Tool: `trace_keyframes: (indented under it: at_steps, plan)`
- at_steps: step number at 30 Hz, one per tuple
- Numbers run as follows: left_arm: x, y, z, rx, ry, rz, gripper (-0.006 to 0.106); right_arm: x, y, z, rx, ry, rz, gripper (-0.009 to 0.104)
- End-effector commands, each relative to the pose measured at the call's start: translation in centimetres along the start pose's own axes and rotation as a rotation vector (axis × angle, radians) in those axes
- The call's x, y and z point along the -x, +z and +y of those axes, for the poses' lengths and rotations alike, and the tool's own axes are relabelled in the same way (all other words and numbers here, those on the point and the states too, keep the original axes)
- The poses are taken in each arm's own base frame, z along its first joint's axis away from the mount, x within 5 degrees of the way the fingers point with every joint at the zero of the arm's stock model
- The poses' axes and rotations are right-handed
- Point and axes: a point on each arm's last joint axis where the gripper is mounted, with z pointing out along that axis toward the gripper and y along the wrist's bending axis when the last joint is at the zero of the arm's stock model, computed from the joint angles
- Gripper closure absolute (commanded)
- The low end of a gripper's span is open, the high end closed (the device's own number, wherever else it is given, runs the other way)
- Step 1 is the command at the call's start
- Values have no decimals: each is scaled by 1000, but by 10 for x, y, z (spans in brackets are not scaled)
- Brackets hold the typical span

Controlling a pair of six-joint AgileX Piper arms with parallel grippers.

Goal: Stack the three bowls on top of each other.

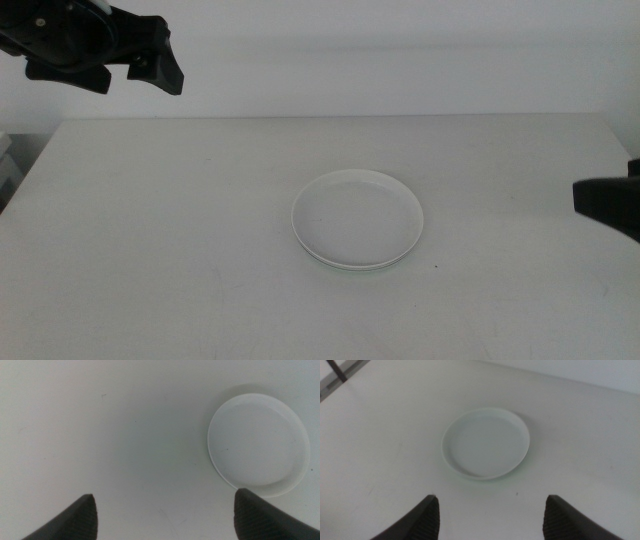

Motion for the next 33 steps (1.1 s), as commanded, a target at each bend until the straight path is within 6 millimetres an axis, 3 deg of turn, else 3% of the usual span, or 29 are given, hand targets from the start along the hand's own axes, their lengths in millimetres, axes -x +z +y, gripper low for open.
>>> trace_keyframes:
  at_steps: [1, 8, 16, 23, 28, 33]
  plan:
    - [6, -27, -5, -6, 7, -117, -4, 15, -6, -2, -30, 0, -122, 43]
    - [6, -44, -5, 23, 30, -185, -4, 22, 0, -5, -39, 46, -141, 43]
    - [2, -66, -6, 54, 52, -253, -4, 65, 30, -22, -108, 78, -98, 43]
    - [-27, -74, -4, 81, 70, -324, -4, 94, 40, -43, -217, 95, -139, 43]
    - [-62, -78, -1, 118, 88, -378, -4, 81, 22, -56, -297, 79, -127, 43]
    - [-104, -78, -1, 102, 72, -463, -4, 45, 11, -52, -323, 68, -163, 43]
